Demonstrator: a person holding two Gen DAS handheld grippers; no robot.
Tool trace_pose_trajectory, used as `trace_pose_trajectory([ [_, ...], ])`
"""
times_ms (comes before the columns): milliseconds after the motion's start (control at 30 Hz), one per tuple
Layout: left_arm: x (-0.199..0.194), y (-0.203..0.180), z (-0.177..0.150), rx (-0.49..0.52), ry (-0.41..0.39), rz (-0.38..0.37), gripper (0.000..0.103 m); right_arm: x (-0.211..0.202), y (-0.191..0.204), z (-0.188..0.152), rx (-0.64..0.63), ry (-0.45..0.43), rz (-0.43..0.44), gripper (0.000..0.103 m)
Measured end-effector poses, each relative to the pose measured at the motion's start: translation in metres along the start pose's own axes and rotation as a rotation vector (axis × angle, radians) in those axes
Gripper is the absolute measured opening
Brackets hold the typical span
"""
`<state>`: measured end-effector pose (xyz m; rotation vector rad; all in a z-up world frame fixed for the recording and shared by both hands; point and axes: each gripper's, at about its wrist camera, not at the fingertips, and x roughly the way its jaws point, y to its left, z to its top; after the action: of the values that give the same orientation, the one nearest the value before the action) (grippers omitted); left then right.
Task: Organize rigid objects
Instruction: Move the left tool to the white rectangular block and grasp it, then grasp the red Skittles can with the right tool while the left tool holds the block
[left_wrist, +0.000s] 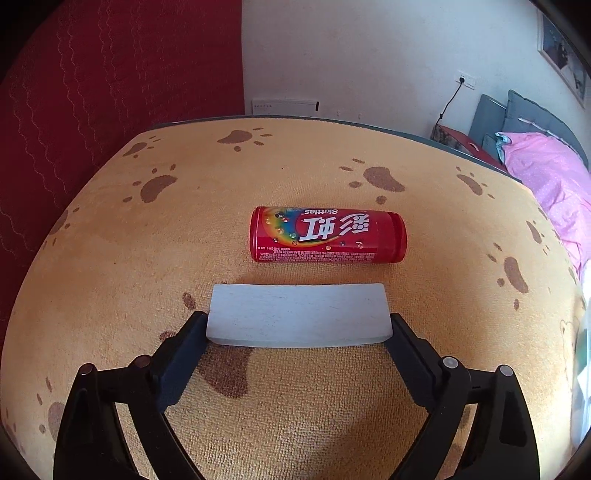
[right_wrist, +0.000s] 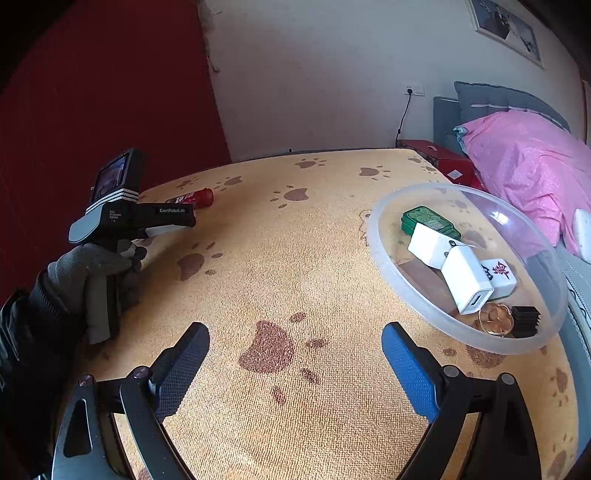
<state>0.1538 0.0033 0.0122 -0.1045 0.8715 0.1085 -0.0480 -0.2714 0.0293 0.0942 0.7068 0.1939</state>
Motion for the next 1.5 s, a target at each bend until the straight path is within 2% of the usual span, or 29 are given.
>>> trace_pose_trajectory([
  [200,-0.010,0.008,-0.005,-0.004,-0.012,-0.035,0.091,0.005,0.001,0.004,0.017,0.018,0.005,0.097],
  [367,-0.028,0.024,-0.012,0.010,-0.060,-0.007,0.091,0.016,0.015,0.020,-0.010,0.025,0.027,0.097],
  [500,-0.044,0.047,-0.016,-0.019,-0.091,-0.004,0.091,0.036,0.033,0.039,-0.032,0.038,0.058,0.097],
  [800,-0.069,0.084,-0.028,-0.073,-0.184,0.056,0.091,0.097,0.090,0.095,-0.051,0.086,0.128,0.097],
  [1100,-0.055,0.099,-0.034,-0.134,-0.152,0.071,0.091,0.155,0.142,0.141,-0.052,0.144,0.169,0.102],
  [1500,-0.049,0.113,-0.036,-0.212,-0.128,0.060,0.091,0.215,0.176,0.161,-0.102,0.208,0.120,0.102],
])
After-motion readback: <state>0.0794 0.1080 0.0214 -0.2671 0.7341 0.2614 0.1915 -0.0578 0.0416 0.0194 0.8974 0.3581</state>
